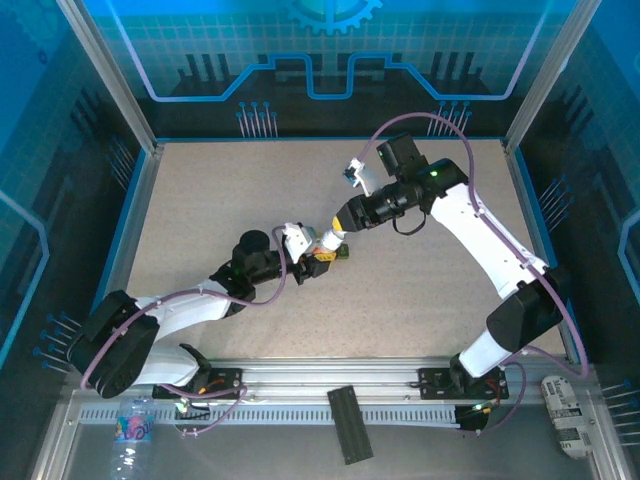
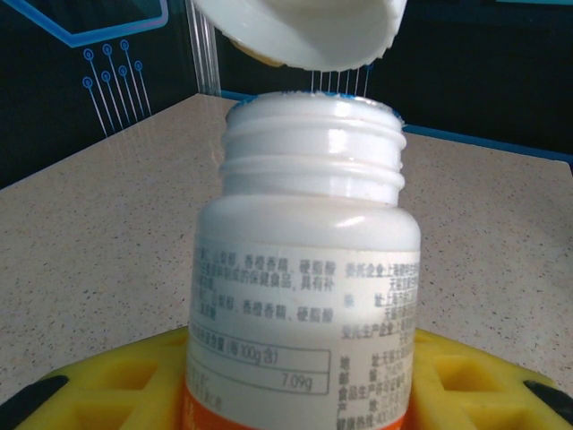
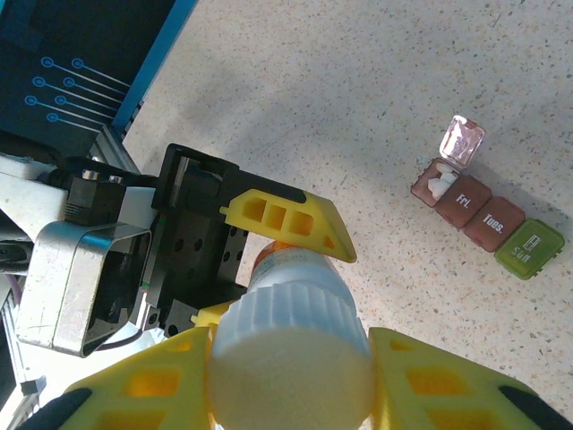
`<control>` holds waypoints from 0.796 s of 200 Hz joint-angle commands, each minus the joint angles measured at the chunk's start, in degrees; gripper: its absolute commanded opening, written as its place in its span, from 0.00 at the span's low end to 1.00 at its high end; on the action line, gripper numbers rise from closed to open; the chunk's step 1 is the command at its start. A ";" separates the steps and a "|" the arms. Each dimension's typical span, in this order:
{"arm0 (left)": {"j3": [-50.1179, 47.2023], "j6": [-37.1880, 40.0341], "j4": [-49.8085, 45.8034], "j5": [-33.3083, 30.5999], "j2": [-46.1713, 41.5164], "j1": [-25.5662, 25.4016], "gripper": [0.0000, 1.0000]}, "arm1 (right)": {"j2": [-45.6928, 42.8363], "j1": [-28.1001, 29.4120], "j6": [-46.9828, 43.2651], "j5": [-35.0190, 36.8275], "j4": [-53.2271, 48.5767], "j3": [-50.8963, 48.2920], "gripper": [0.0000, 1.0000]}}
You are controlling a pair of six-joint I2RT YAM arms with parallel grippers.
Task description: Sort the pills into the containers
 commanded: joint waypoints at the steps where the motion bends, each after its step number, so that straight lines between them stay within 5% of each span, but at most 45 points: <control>1: 1.73 1.80 0.16 1.37 -0.55 -0.44 0.00 | 0.48 0.62 -1.29 -0.52 -1.36 -1.16 0.32; 159: 2.50 1.97 -1.15 2.57 -1.33 -0.50 0.00 | 2.83 0.97 -0.83 -1.53 0.66 -3.67 0.31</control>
